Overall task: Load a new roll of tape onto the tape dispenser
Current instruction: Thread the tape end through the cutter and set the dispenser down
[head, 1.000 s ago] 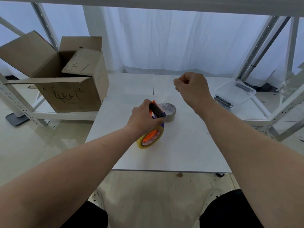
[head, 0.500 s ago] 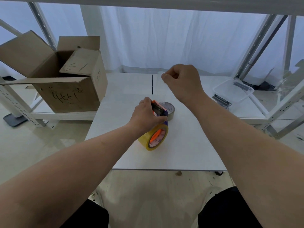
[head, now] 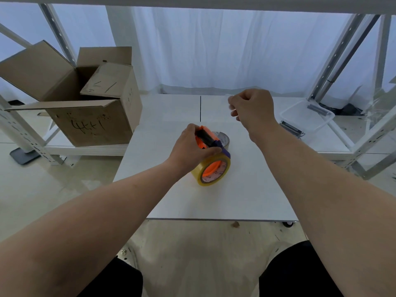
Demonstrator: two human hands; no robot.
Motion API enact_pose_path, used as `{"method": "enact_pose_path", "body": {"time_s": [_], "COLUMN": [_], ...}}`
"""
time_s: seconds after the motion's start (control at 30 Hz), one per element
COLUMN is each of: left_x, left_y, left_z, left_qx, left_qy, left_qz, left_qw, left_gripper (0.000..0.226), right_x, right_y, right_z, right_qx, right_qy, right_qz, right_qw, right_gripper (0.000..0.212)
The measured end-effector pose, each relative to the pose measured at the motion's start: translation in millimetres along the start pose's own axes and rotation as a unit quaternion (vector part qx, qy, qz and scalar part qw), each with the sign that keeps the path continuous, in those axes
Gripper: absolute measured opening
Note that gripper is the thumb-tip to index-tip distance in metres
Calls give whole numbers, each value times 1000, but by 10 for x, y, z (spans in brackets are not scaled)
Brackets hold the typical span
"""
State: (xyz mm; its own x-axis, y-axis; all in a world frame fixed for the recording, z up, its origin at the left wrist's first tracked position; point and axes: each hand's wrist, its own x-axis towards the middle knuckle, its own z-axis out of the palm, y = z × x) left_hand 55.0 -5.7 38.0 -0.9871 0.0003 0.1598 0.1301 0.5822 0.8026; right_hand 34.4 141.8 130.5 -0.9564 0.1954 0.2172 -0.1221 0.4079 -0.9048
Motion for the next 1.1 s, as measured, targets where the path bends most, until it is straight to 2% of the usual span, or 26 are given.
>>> {"method": "enact_pose_path", "body": {"time_s": [0.17, 0.3, 0.53, 0.77, 1.0, 1.1], "left_x": [16, 69, 71, -5, 4, 3], "left_y": [-52, -92, -173, -220, -285, -330], "left_z": [10, -48, -237, -312, -419, -529], "left_qx": [-32, -35, 14, 5, 28, 57], "left_qy": [-16, -57, -87, -73, -95, -112], "left_qz": [-11, -32, -4, -20, -30, -10], "left_qw": [999, 997, 996, 997, 995, 992], "left_gripper": [65, 63, 74, 75, 69, 69], "right_x": [-11, -22, -85, -86, -153, -180], "right_y": [51, 62, 49, 96, 274, 299], "right_z": [-7, 27, 144, 200, 311, 372], "right_qx": [16, 52, 161, 140, 154, 156], "right_qy": [-12, -37, -73, -86, -95, -100], "right_qz": [24, 63, 189, 208, 299, 340], "right_qw": [1000, 996, 966, 964, 937, 922], "right_gripper": [16, 15, 10, 5, 12, 7]}}
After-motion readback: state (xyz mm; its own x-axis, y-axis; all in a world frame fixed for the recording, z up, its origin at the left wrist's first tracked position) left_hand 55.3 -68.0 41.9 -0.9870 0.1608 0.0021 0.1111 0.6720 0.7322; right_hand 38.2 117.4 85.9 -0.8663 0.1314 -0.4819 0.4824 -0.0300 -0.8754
